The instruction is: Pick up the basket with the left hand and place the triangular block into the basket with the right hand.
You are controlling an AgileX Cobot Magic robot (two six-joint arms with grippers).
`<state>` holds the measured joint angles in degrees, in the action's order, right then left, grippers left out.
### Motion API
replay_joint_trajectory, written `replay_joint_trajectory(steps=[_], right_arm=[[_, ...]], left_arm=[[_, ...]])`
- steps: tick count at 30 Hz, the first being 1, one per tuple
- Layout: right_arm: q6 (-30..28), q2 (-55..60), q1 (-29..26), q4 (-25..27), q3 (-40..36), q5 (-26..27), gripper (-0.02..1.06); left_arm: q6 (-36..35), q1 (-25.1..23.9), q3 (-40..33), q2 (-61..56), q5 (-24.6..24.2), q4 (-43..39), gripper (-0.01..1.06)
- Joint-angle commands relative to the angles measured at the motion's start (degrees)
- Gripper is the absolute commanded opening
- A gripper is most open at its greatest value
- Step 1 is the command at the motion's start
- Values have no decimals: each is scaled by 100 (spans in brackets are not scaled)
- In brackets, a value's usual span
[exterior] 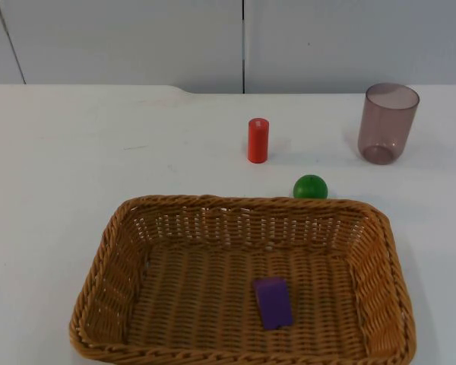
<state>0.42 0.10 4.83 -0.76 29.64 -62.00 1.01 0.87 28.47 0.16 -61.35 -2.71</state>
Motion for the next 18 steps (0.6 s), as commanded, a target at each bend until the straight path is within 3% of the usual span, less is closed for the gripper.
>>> replay_joint_trajectory(steps=[1,6,18], right_arm=[[-4,-10,-1,-19,-16,26,105],[-4,-10,-1,-19,-16,26,105],[-4,-10,-1,-19,-16,26,105]], left_arm=[[21,-178,-20,-16,-23,60,105],[21,-537,-20,-16,-23,60,105],[21,-246,-20,-16,-23,60,105]])
